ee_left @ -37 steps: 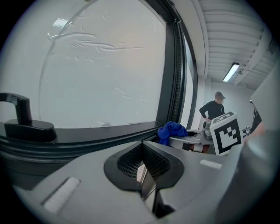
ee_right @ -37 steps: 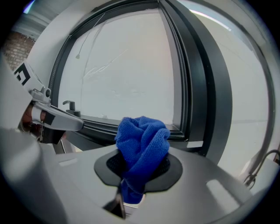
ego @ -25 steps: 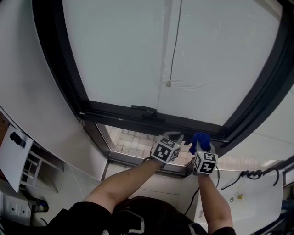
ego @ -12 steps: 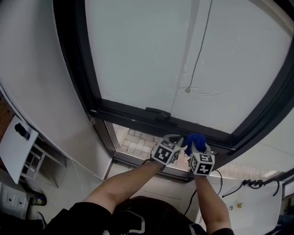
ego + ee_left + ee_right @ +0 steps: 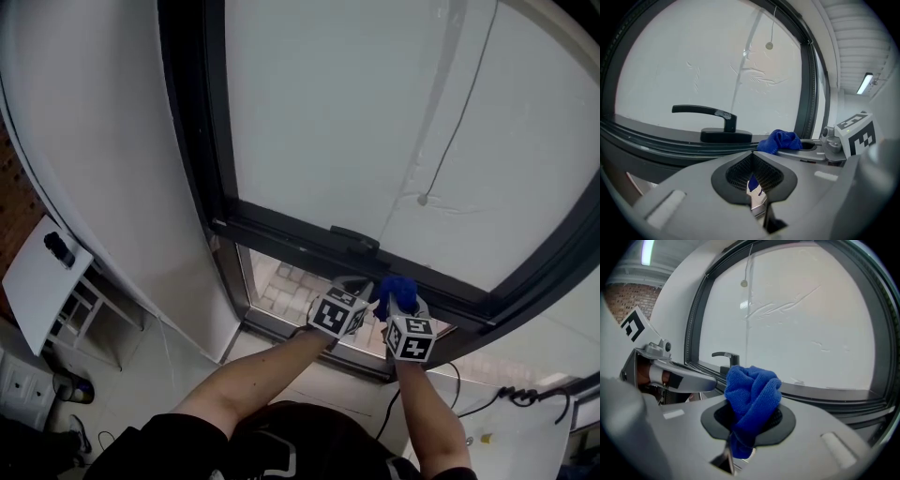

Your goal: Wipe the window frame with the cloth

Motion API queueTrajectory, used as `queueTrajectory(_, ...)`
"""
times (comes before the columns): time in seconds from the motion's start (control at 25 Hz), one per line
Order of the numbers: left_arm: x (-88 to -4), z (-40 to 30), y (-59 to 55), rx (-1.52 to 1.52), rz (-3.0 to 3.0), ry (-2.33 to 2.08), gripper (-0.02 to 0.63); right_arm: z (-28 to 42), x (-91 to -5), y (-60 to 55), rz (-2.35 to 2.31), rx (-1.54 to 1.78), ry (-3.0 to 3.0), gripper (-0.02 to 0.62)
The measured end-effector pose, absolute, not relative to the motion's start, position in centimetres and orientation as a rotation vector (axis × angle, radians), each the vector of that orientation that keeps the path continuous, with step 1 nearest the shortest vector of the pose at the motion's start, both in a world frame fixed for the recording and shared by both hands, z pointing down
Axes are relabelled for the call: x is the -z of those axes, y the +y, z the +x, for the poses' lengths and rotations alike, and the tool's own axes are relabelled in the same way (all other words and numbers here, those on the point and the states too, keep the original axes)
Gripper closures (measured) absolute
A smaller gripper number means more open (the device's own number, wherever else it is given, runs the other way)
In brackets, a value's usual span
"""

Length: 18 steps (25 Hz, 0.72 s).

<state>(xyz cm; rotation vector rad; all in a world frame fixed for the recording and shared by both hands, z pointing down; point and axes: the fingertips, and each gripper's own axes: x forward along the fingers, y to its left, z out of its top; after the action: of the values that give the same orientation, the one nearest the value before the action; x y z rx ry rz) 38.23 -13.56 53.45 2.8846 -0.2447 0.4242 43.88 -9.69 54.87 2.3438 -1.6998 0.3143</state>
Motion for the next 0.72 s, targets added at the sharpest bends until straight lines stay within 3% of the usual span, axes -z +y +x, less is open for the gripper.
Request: queueTrajectory(0.72,-54.1,30.9,-21.9,-0.375,2.836,-0.421,0.614,36.0,-54.8,-18.5,2.185,-0.259,-1.836,0.52)
